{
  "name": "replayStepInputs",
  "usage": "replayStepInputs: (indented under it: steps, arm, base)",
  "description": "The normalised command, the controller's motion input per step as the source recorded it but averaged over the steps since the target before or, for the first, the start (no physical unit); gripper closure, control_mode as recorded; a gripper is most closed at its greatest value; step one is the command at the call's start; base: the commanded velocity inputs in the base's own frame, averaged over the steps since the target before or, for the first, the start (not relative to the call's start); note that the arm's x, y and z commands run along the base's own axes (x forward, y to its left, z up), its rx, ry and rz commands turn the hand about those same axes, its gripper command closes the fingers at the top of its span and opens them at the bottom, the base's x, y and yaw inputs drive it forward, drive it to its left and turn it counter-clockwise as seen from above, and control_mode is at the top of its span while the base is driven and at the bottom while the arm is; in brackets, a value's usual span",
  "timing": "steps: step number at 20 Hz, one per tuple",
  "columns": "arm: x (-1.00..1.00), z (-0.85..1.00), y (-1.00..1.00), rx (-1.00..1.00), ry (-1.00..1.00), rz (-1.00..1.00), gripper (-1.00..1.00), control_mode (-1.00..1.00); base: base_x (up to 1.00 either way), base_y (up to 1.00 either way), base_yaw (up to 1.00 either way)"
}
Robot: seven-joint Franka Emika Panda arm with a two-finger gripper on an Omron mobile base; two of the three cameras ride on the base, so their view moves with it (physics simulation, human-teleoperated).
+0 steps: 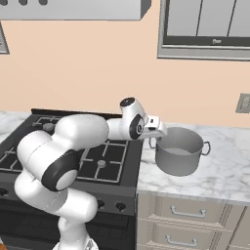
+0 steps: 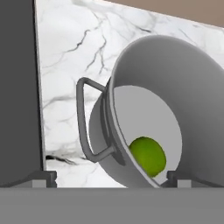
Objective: Turn on the sink faucet. Then move the lime from the counter to the sink. Turn off the sink. Move the vegetable from the sink to the pot next to the stove. Finally move the pot to the front left burner.
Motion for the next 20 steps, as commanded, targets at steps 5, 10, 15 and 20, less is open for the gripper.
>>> replayStepInputs:
  steps: [5, 10, 15, 20]
  arm:
    - [0.13, -0.2, 0.0, -0.01, 0.02, 0.0, -1.0, -1.0]
    - [0.18, -0.2, 0.0, 0.0, 0.0, 0.0, -1.0, -1.0]
    - [0.24, -0.16, -0.09, 0.0, 0.0, 0.0, -1.0, -1.0]
    - [0.3, -0.17, -0.17, 0.0, 0.0, 0.01, -1.0, -1.0]
  base:
    - [0.0, 0.0, 0.0]
    - [0.0, 0.0, 0.0]
    - [0.0, 0.0, 0.0]
    - [0.0, 0.0, 0.0]
